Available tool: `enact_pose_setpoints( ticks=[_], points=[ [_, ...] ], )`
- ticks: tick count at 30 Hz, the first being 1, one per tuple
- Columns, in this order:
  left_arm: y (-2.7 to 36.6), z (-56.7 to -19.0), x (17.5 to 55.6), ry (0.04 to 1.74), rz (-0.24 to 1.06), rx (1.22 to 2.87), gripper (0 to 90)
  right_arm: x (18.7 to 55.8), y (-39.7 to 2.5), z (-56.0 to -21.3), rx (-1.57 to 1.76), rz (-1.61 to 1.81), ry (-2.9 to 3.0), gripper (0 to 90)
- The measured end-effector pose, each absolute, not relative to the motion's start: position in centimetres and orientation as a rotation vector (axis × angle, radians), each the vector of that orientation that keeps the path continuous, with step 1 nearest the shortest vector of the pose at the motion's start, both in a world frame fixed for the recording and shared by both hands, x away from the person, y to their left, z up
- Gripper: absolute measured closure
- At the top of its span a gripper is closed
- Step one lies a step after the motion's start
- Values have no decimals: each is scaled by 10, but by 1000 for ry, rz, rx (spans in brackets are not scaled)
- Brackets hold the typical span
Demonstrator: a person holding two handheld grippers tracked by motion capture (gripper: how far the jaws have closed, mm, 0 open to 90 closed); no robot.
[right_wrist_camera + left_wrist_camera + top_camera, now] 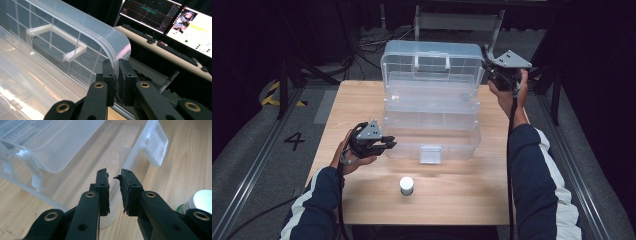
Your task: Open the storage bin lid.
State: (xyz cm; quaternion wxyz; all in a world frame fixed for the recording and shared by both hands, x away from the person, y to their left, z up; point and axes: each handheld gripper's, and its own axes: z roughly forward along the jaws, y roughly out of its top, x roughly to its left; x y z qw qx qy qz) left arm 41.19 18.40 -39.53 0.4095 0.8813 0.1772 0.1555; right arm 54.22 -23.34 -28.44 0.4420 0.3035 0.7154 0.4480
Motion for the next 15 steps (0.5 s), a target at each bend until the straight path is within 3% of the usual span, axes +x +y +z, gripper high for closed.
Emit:
enact_pose_setpoints(
  ticks=[15],
  points=[
    [185,-396,413,428,379,2219,777,556,-234,-283,786,1115,1786,854]
  ],
)
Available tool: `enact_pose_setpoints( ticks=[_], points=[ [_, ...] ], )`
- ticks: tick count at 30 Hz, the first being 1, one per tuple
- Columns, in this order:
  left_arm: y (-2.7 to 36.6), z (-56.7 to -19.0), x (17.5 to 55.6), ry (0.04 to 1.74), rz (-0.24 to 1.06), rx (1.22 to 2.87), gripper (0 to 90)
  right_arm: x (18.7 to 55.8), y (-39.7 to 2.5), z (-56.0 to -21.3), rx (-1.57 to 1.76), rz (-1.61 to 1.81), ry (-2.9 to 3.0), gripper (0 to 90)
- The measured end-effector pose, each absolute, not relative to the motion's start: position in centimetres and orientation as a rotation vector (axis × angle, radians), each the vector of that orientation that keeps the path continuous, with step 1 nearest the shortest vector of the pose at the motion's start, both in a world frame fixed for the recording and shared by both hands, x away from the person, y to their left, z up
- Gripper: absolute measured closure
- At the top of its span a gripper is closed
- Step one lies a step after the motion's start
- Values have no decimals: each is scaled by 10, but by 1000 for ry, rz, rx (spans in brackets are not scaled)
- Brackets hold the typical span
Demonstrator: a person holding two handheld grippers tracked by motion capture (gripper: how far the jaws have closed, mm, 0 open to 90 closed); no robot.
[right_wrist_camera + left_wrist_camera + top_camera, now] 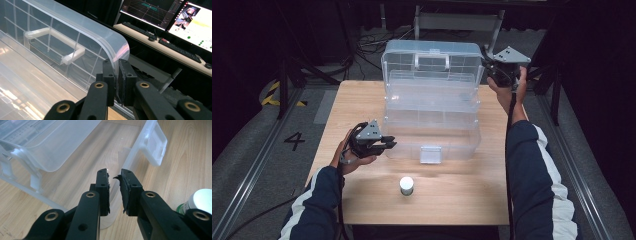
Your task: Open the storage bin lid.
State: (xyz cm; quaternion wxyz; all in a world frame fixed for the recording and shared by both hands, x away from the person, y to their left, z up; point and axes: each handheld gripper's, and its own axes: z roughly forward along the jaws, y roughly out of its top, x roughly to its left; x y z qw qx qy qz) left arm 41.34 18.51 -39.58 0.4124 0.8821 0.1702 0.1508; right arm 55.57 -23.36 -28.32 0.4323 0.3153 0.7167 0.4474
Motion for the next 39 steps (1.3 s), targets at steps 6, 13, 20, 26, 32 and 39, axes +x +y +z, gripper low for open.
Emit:
enact_pose_setpoints(
  ticks=[6,13,20,26,32,39],
  points=[
    [185,-396,412,434,387,2214,776,564,-233,-281,820,1113,1802,855],
    [185,-396,412,439,391,2212,775,573,-234,-281,840,1127,1809,855],
    [185,-396,412,439,386,2213,775,586,-235,-281,871,1150,1823,856],
    [186,-396,413,433,377,2212,776,596,-235,-283,890,1149,1832,856],
    [186,-396,413,433,378,2214,776,601,-234,-285,904,1153,1831,855],
    [186,-396,413,435,378,2213,776,610,-232,-287,930,1144,1827,855]
  ],
)
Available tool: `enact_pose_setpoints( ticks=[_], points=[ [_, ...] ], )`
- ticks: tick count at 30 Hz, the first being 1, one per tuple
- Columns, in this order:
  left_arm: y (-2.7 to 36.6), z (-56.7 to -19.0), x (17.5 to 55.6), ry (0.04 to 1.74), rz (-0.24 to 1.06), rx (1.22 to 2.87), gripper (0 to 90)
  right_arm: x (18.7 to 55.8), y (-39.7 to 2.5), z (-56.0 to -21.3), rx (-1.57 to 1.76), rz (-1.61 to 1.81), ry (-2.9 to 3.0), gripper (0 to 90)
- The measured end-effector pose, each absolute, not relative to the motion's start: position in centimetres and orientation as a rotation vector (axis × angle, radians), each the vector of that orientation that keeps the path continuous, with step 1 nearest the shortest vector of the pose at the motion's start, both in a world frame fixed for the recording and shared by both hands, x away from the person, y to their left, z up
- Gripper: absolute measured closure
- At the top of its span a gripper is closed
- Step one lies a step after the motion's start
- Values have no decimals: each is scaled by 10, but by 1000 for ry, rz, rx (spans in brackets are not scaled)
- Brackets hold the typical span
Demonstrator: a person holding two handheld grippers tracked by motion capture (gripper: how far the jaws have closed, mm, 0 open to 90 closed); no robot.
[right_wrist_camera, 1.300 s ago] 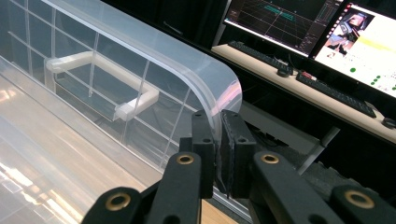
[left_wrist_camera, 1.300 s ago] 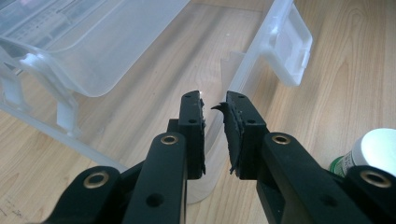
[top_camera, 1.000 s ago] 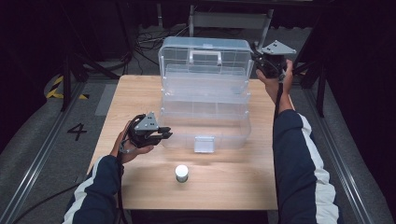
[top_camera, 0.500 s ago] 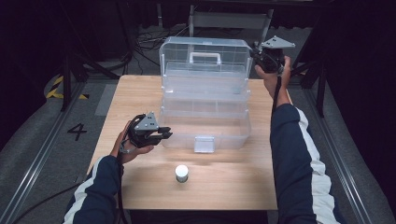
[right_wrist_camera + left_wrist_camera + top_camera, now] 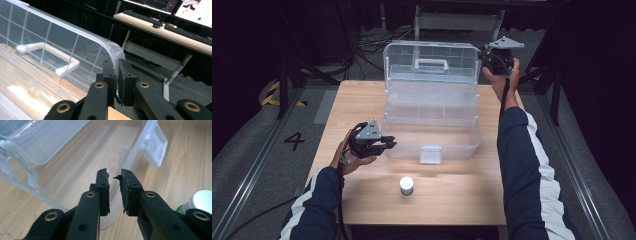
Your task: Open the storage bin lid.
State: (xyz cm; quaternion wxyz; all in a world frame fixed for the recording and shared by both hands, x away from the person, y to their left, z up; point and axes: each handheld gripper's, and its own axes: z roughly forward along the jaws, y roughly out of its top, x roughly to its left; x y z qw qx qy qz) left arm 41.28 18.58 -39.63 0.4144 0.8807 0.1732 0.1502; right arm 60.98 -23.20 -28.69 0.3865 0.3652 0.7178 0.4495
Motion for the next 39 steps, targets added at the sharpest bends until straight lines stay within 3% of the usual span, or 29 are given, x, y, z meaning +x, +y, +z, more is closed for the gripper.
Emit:
enact_pose_setpoints(
  ticks=[39],
  points=[
    [186,-399,412,455,373,2180,774,635,-230,-296,984,1123,1837,853]
  ],
)
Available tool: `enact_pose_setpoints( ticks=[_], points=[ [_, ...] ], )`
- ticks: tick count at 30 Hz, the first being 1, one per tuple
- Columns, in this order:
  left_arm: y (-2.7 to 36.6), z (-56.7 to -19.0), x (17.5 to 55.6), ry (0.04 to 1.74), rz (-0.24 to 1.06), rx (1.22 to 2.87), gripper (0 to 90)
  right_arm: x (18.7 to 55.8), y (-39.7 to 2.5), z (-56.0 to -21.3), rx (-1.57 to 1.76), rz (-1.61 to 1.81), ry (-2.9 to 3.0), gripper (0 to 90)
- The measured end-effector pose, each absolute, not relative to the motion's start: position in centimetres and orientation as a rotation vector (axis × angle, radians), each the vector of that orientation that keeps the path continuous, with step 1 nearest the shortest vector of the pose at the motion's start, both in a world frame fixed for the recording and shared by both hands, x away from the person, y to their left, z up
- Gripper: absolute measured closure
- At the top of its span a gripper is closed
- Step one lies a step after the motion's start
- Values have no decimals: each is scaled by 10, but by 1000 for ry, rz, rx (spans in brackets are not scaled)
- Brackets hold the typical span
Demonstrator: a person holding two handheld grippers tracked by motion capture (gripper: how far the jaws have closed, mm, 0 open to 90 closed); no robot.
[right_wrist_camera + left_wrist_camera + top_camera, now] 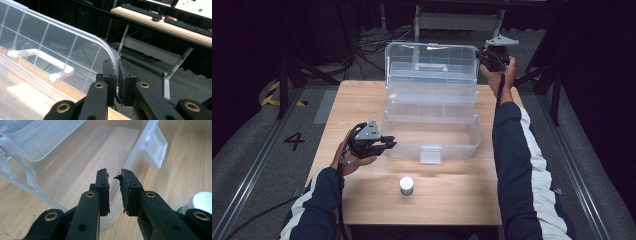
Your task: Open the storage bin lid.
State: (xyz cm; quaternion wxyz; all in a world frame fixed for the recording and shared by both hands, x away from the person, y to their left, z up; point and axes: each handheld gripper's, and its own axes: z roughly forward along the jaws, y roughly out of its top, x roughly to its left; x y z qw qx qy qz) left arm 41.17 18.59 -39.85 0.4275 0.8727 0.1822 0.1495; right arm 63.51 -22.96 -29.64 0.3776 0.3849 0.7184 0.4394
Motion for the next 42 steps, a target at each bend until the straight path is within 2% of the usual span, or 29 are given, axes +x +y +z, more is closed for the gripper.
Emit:
enact_pose_setpoints(
  ticks=[42],
  points=[
    [189,-401,412,467,356,2148,771,664,-227,-312,1062,1021,1887,844]
  ],
)
